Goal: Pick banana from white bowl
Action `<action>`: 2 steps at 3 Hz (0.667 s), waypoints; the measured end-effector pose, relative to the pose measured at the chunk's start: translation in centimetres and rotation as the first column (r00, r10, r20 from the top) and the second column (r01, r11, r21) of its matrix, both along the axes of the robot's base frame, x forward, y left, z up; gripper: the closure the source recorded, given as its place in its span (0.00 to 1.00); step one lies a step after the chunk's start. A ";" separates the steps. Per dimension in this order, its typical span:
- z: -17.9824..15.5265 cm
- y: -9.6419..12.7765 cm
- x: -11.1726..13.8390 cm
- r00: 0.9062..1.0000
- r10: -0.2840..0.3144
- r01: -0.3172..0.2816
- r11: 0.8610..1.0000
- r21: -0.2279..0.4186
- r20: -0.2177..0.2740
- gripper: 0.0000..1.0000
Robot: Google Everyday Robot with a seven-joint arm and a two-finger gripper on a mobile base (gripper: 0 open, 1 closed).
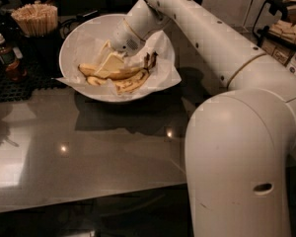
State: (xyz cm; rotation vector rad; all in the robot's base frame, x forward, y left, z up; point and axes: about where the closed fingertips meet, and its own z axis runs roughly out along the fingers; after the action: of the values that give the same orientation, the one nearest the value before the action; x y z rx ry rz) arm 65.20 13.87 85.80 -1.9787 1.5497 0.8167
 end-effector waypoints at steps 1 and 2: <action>0.2 -0.7 -0.6 0.998 -0.054 0.053 0.998 0.026 0.019 1.00; 2.4 -3.3 -2.7 0.984 -0.159 0.149 0.983 0.109 0.087 1.00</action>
Offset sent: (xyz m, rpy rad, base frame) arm -0.0470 -0.0746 0.0368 0.2087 -0.1974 -0.3451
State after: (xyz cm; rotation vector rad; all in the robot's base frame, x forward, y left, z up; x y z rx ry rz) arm 62.48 10.61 88.19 -1.7742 1.5522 0.7139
